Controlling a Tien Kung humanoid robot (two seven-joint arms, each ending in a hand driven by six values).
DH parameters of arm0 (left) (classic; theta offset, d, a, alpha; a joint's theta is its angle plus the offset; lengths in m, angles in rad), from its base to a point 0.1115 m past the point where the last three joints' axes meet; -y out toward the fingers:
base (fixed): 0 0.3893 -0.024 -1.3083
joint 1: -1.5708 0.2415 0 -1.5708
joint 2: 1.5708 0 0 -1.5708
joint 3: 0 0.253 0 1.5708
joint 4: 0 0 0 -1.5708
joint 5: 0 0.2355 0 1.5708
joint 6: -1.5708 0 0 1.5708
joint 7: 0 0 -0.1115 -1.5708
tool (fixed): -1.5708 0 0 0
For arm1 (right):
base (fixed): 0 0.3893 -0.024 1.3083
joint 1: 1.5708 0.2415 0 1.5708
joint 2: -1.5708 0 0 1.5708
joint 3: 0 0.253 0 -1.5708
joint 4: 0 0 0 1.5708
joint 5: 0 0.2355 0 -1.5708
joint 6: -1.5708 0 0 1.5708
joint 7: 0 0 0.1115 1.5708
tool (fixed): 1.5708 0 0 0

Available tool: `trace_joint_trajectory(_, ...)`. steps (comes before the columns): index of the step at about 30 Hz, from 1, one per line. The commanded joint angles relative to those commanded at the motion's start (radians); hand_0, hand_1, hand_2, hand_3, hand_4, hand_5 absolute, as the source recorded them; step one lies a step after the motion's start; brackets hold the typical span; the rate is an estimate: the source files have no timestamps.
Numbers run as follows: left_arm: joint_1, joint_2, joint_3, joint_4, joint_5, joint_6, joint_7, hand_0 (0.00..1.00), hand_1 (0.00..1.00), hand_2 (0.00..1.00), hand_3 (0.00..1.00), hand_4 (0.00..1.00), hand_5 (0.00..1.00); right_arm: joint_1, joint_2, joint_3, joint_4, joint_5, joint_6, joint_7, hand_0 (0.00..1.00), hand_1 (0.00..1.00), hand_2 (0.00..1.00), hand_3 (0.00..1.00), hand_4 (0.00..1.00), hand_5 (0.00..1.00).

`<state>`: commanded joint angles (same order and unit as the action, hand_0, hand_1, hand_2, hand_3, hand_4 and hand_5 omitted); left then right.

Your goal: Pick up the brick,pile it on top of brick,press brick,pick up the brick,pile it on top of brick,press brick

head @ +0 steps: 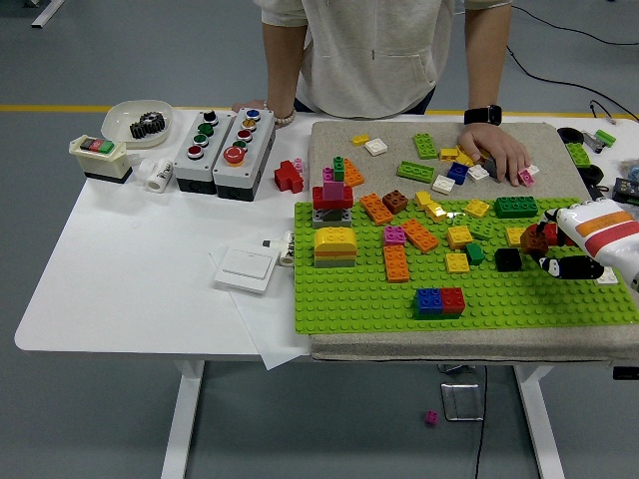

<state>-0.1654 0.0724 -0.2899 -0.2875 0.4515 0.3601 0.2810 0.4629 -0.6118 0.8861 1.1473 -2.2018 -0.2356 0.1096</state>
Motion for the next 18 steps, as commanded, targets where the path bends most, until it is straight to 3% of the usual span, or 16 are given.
trace_joint_trajectory(9, -0.002, 0.001, 0.003, 0.001, -0.005, 0.000, -0.003, 0.757, 0.723, 0.725, 0.587, 0.642, 0.662, -0.028, -0.045, -0.014, 0.186, -0.021, 0.014, -0.009, 0.203, 0.279, 0.391, 0.467, 0.567, 0.380)
trace_joint_trajectory(18, -0.002, 0.001, 0.003, 0.001, -0.004, 0.000, -0.003, 0.754, 0.724, 0.725, 0.588, 0.642, 0.662, -0.051, -0.060, -0.048, 0.347, -0.052, 0.111, -0.124, 0.204, 0.280, 0.392, 0.469, 0.569, 0.377)
